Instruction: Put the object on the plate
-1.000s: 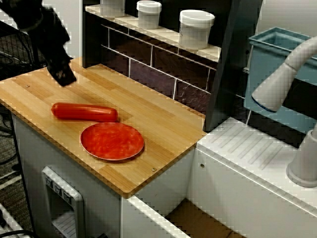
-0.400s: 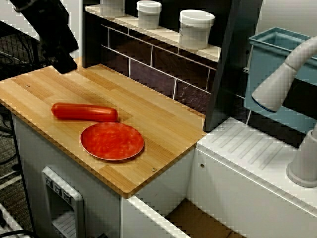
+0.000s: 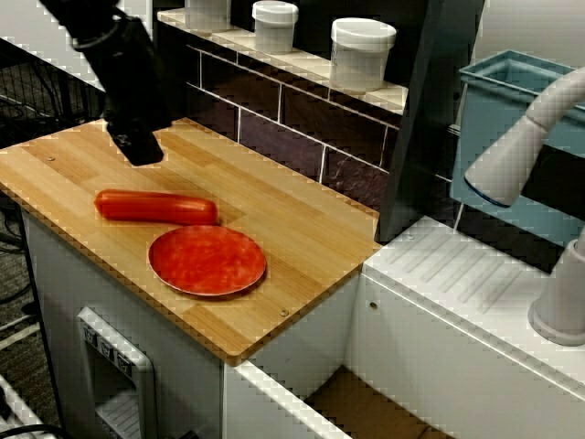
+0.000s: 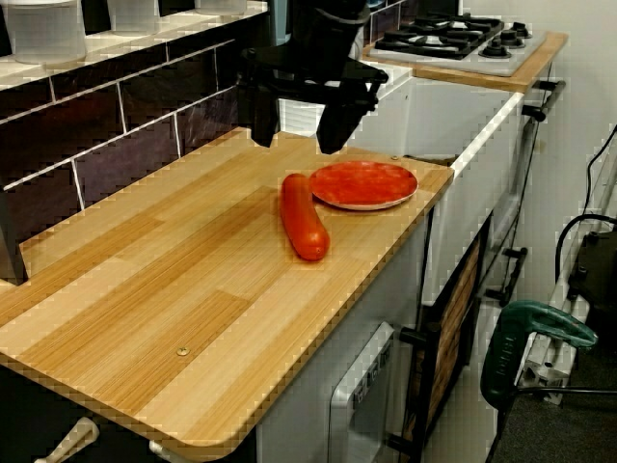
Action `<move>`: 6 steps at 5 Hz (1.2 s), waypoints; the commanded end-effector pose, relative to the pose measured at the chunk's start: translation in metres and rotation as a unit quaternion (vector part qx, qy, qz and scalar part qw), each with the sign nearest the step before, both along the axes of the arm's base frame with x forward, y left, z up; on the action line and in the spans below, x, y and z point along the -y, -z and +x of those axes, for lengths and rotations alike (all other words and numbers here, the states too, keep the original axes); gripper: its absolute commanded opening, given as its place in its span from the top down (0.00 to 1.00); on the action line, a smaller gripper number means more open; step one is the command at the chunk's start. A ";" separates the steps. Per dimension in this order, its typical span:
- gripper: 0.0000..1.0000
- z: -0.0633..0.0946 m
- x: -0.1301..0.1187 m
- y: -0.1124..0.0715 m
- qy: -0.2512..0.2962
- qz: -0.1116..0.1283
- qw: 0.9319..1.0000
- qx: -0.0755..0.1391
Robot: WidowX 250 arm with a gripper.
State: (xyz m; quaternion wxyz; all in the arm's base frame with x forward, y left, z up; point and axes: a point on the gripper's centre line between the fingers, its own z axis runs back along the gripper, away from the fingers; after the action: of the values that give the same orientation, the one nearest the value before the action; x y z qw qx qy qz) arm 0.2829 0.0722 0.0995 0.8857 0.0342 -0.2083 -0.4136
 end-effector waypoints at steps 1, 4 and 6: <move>0.00 0.008 0.004 0.000 0.012 0.051 0.999 0.009; 0.00 -0.016 0.009 0.026 0.022 0.080 0.997 -0.004; 0.00 -0.019 0.010 0.049 0.010 0.084 0.996 -0.013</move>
State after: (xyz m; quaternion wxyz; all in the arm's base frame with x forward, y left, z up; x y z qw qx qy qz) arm 0.2627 0.0614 0.0458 0.8813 0.0924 -0.1542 -0.4370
